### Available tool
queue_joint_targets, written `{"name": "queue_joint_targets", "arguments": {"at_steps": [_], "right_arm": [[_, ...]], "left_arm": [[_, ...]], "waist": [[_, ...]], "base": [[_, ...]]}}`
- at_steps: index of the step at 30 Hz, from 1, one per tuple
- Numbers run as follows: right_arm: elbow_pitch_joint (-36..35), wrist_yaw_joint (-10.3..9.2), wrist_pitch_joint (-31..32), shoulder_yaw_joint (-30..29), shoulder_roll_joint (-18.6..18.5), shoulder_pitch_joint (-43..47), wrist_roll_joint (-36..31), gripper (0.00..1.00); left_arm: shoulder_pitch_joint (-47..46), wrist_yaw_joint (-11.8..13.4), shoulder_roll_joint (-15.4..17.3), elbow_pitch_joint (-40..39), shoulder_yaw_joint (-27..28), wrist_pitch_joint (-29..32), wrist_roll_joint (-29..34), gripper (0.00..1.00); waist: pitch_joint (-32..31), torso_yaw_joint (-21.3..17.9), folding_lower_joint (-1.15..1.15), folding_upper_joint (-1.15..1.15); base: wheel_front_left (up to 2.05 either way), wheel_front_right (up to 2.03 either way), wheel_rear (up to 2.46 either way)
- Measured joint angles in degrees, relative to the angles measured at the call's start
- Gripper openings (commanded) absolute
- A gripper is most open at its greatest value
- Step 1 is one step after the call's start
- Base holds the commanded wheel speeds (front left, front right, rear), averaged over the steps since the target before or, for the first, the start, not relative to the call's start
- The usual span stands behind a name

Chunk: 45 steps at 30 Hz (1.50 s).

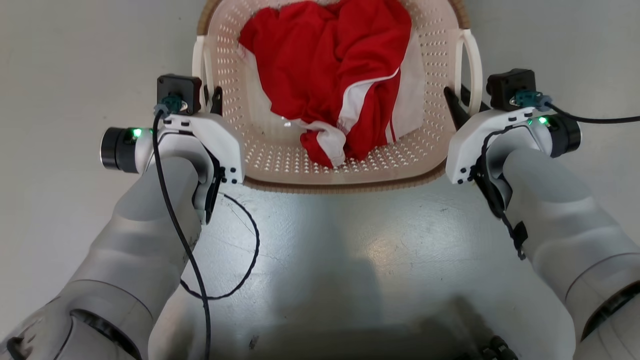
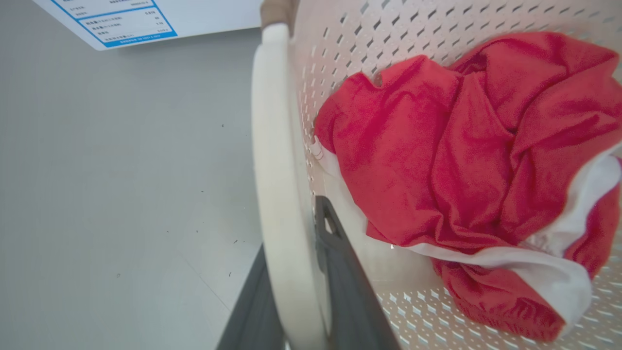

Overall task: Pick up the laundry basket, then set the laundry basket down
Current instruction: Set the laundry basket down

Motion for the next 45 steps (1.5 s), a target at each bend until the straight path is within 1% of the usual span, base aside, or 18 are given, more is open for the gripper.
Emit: {"name": "queue_joint_targets", "arguments": {"at_steps": [15, 26, 28, 40, 41, 42, 43, 44, 45], "right_arm": [[0.4, 0.02, -0.6, -0.9, 0.1, -1.7, -0.5, 0.0], [0.6, 0.02, -0.6, -1.3, 0.8, -1.5, -0.5, 0.0], [0.6, 0.02, -0.6, -1.3, 0.8, -1.5, -0.5, 0.0], [0.6, 0.02, -0.6, -1.6, 1.1, -1.5, -0.4, 0.0], [0.6, 0.02, -0.6, -1.8, 1.1, -1.6, -0.4, 0.35], [0.5, 0.18, -0.7, -1.9, 1.1, -1.6, -0.5, 0.94], [0.4, 0.56, -1.0, -2.0, 1.3, -1.7, -0.6, 1.0], [0.3, 0.55, -1.1, -2.1, 1.5, -1.8, -0.8, 1.0], [0.3, 0.55, -1.1, -2.3, 1.7, -1.8, -0.9, 1.0]], "left_arm": [[-1.2, -0.4, 0.0, -0.1, 3.0, 0.0, 3.9, 0.0], [-1.4, -0.9, -0.6, 2.4, 3.8, 0.0, 5.4, 0.0], [-1.4, -1.4, -0.6, 2.7, 3.9, 0.0, 5.4, 0.0], [-1.7, -1.4, -1.0, 4.0, 4.9, -0.2, 6.2, 0.0], [-1.7, -1.4, -1.0, 4.1, 5.0, -0.2, 6.2, 0.43], [-1.7, -1.4, -1.0, 4.3, 5.0, 0.0, 6.4, 0.92], [-1.7, -1.4, -1.2, 4.3, 5.0, 0.0, 6.5, 0.92], [-1.7, -1.4, -1.4, 4.3, 5.0, 0.0, 6.6, 1.0], [-1.8, -1.4, -1.6, 4.3, 5.0, 0.0, 6.7, 1.0]], "waist": [[2.0, -0.7, 0.0, 0.0], [2.1, -1.1, 0.0, 0.0], [2.1, -1.2, 0.0, 0.0], [2.1, -1.5, 0.0, 0.0], [2.2, -1.5, 0.0, 0.0], [2.2, -1.6, 0.0, 0.0], [2.2, -1.6, 0.0, 0.0], [2.2, -1.6, 0.0, 0.0], [2.2, -1.6, 0.0, 0.0]], "base": [[0.0, 0.0, 0.0], [0.0, 0.0, 0.0], [0.0, 0.0, 0.0], [0.0, 0.0, 0.0], [0.0, 0.0, 0.0], [0.0, 0.0, 0.0], [0.0, 0.0, 0.0], [0.0, 0.0, 0.0], [0.0, 0.0, 0.0]]}}
